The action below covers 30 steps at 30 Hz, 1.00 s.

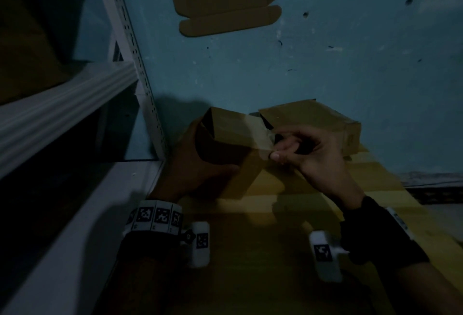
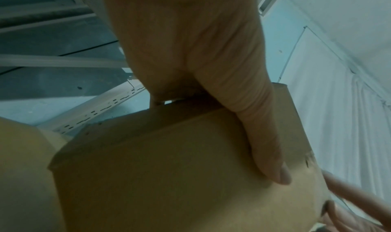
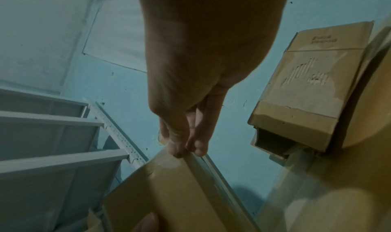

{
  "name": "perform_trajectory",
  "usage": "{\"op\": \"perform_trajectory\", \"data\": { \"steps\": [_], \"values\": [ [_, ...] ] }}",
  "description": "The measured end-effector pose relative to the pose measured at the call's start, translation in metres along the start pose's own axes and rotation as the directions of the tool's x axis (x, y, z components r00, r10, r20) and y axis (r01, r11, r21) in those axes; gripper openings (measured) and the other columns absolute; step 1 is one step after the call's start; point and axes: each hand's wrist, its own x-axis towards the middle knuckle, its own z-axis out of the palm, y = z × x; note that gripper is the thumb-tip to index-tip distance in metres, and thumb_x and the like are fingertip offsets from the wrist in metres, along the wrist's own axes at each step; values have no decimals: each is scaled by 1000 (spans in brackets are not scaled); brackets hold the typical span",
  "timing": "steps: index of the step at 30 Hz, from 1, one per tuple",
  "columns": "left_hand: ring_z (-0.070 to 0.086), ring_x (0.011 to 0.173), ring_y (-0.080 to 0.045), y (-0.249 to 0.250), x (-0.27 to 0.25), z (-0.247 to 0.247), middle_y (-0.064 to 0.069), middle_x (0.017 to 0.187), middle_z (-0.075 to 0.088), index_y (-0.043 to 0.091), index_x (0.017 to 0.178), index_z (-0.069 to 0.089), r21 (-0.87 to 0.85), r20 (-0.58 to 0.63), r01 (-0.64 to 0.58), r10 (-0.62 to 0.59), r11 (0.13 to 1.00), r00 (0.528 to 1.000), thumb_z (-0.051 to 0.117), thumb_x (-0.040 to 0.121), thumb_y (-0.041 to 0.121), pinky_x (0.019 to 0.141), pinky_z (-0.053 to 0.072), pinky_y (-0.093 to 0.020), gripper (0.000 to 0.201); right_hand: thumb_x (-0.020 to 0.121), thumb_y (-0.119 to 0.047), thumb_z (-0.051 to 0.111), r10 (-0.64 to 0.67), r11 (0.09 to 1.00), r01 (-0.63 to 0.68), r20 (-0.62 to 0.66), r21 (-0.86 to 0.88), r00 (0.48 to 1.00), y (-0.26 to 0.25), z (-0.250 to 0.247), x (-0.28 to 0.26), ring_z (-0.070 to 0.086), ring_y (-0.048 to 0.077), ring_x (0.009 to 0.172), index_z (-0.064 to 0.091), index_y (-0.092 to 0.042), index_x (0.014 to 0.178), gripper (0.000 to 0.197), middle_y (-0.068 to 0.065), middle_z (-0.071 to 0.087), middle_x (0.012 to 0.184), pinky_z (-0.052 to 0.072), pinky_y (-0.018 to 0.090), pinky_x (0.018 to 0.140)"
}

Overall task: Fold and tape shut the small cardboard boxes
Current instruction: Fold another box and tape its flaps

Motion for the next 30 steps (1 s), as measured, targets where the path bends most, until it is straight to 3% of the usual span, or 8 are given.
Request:
{"op": "perform_trajectory", "data": {
  "steps": [2, 4, 8, 14, 19, 22, 24, 30],
  "values": [
    [51, 123, 5, -2, 0, 0, 25, 132, 53, 31, 142, 43, -20, 5, 2, -2, 1000, 1000, 94, 38, 56, 101, 45, -21, 119, 77, -9, 79, -21, 1000, 21, 34, 1, 999, 1, 1, -1, 73, 14, 76, 76, -20, 110, 34, 5, 78, 88, 61, 25, 78],
    [49, 121, 13, -1, 0, 0, 28, 131, 52, 33, 142, 42, -18, 8, -4, 4, 1000, 1000, 93, 38, 58, 99, 44, -14, 118, 78, -13, 78, -9, 1000, 10, 35, -5, 999, 3, 1, 0, 72, 16, 75, 78, -22, 103, 27, 4, 79, 88, 61, 27, 79],
    [51, 128, -4, 1, 0, 0, 16, 138, 54, 32, 142, 43, 11, 4, 11, -11, 1000, 1000, 91, 37, 66, 106, 47, -37, 121, 76, -11, 81, -29, 1000, 29, -18, 2, 999, 2, 2, 0, 72, 21, 71, 80, -19, 92, 18, 4, 78, 81, 62, 30, 72],
    [52, 127, -6, 3, 0, 2, 13, 138, 55, 27, 144, 42, 13, 11, 33, -33, 999, 999, 93, 40, 58, 107, 46, -44, 120, 75, -1, 83, -44, 999, 44, -61, -16, 997, 0, 1, 0, 70, 19, 68, 79, -14, 83, 16, 1, 76, 76, 59, 26, 65],
    [53, 127, -7, 5, -2, 4, 13, 137, 56, 30, 143, 43, -15, 17, 66, -66, 998, 998, 96, 37, 59, 105, 48, -43, 122, 75, 1, 84, -112, 993, 109, -102, -33, 988, -2, 0, 2, 67, 29, 67, 78, -10, 74, 13, 3, 74, 73, 57, 28, 62],
    [56, 124, -7, 7, -2, 4, 13, 133, 59, 31, 139, 45, -19, 23, 66, -65, 998, 998, 96, 39, 57, 102, 50, -44, 116, 76, 3, 83, -142, 987, 136, -62, -91, 988, -2, 0, 1, 68, 16, 71, 76, -11, 73, 16, -6, 73, 75, 53, 19, 67],
    [56, 122, -5, 9, -2, 5, 14, 131, 59, 31, 137, 46, 0, 8, 72, -72, 997, 997, 95, 36, 58, 101, 51, -40, 115, 78, 3, 82, -123, 981, 117, -28, -153, 992, -3, 0, 2, 67, 7, 74, 72, -21, 74, 26, -11, 71, 76, 52, 15, 69],
    [53, 126, -7, 14, -1, 8, 13, 137, 56, 32, 142, 42, 66, -19, 64, -63, 996, 998, 92, 34, 65, 102, 50, -42, 123, 80, -7, 83, -21, 959, 22, 7, -283, 1000, -11, -6, 4, 65, 10, 77, 66, -27, 73, 27, -4, 70, 78, 52, 14, 66]
  ]
}}
